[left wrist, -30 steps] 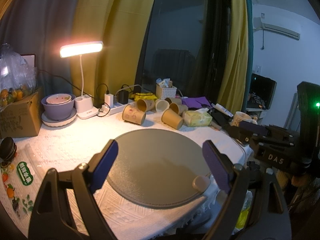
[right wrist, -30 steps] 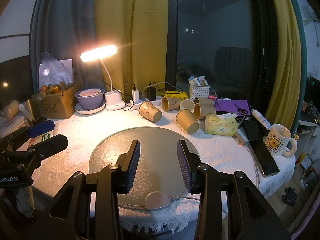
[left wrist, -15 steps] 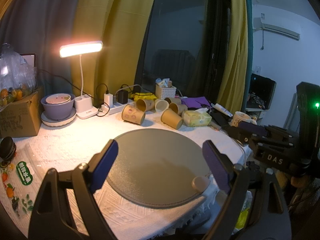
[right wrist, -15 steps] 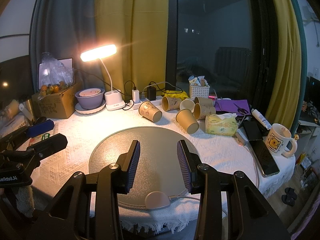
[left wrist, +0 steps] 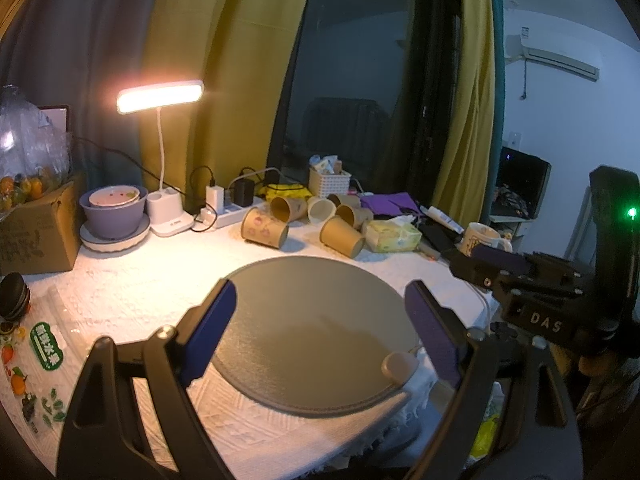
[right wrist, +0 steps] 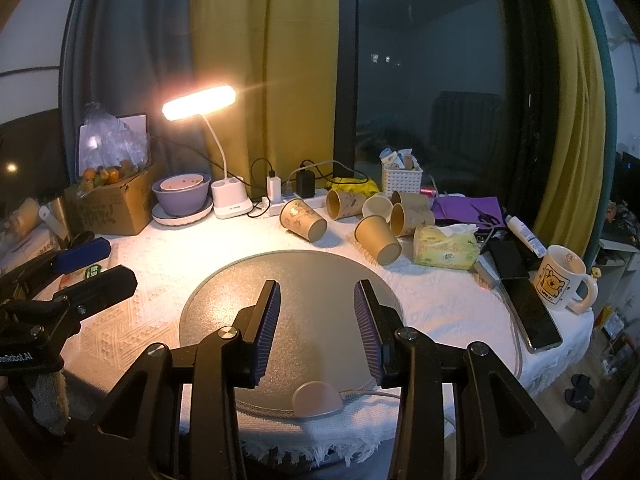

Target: Flip cup upright

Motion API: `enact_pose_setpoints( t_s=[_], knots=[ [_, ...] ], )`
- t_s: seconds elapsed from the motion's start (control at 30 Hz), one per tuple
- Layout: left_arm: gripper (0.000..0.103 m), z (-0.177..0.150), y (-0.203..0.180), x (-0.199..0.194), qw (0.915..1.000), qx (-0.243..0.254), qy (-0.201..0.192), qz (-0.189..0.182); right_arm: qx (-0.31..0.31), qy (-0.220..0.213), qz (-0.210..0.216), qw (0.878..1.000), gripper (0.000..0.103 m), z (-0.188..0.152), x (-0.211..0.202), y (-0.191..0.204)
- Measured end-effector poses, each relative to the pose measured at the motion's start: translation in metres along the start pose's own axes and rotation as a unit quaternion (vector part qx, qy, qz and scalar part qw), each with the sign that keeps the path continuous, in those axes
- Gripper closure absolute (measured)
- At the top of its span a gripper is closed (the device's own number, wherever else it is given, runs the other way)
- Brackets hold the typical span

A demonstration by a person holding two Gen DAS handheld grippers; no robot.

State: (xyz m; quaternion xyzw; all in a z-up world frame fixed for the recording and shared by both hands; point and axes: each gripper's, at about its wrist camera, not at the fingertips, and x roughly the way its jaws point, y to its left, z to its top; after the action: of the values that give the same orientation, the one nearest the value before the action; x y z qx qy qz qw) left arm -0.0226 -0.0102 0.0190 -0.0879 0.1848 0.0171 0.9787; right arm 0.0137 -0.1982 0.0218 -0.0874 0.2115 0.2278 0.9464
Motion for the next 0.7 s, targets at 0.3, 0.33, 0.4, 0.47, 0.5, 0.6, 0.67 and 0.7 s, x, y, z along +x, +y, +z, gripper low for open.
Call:
enact_pose_setpoints(
  t_s=[0.3, 0.33, 0.4, 0.47, 0.5, 0.6, 0.67, 0.7],
  knots=[
    [0.016, 0.0002, -0.0024, 0.0005, 1.0000, 0.000, 0.001, 0.000, 0.000, 0.000, 0.000, 1.000, 0.062, -0.0001, 0.0002, 0.0002],
    [0.016, 0.0002, -0.0025, 0.0005, 1.0000, 0.000, 0.001, 0.000, 0.000, 0.000, 0.000, 1.000, 0.062, 0.0000, 0.0001, 0.0004],
    [0.016, 0.0002, -0.0026, 0.0006, 1.0000, 0.000, 0.001, 0.000, 0.000, 0.001, -0.001, 1.000, 0.062, 0.0001, 0.0003, 0.0004],
    [0.016, 0.0004, -0.0031, 0.0006, 1.0000, 0.000, 0.000, 0.000, 0.000, 0.000, 0.000, 1.000, 0.062, 0.0002, 0.0003, 0.0004],
    [0.016, 0.0003, -0.0025, 0.0006, 1.0000, 0.000, 0.001, 0.000, 0.000, 0.000, 0.000, 1.000, 0.062, 0.0003, 0.0004, 0.0004],
    [0.016, 0.0002, -0.0025, 0.0005, 1.0000, 0.000, 0.001, 0.000, 0.000, 0.001, 0.000, 1.000, 0.062, 0.0007, 0.0002, 0.0008],
    [0.016, 0.0003, -0.0025, 0.0006, 1.0000, 0.000, 0.001, 0.000, 0.000, 0.000, 0.000, 1.000, 0.062, 0.0006, 0.0004, 0.0005],
    [0.016, 0.0002, -0.0026, 0.0005, 1.0000, 0.000, 0.001, 0.000, 0.000, 0.001, 0.000, 1.000, 0.062, 0.0007, 0.0005, 0.0005]
  ],
)
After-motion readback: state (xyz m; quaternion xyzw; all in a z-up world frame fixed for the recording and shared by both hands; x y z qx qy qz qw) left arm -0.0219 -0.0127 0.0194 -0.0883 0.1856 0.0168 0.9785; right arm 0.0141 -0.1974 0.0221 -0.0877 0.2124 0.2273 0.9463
